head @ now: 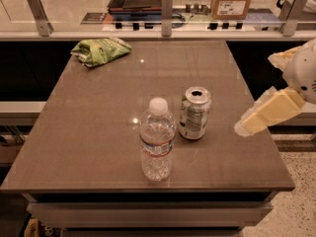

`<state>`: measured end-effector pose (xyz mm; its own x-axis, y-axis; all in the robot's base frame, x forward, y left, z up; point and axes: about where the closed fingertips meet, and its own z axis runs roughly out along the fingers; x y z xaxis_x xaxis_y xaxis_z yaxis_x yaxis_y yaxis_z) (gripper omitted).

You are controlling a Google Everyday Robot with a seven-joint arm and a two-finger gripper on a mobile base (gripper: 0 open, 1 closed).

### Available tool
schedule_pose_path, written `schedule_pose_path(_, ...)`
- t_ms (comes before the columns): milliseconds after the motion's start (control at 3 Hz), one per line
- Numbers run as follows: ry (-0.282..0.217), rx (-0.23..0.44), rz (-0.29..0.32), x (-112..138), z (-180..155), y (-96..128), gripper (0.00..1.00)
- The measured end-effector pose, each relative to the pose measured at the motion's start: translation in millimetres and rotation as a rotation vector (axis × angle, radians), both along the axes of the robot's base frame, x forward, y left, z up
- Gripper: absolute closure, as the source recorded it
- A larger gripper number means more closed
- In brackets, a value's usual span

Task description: Move 7up can near green jalapeno chip bag

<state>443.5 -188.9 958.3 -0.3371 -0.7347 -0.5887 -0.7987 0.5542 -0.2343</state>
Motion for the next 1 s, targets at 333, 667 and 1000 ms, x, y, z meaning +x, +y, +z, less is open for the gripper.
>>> schedule_pose_path(333,-0.039,0.099,-0.021,3,-9,13,0.0)
schedule_pose_path(667,-0.08,0.22,-0.038,9,-14,27,0.0)
schedule_pose_path(1000,-0.079,0.218,-0.038,9,-14,27,0.0)
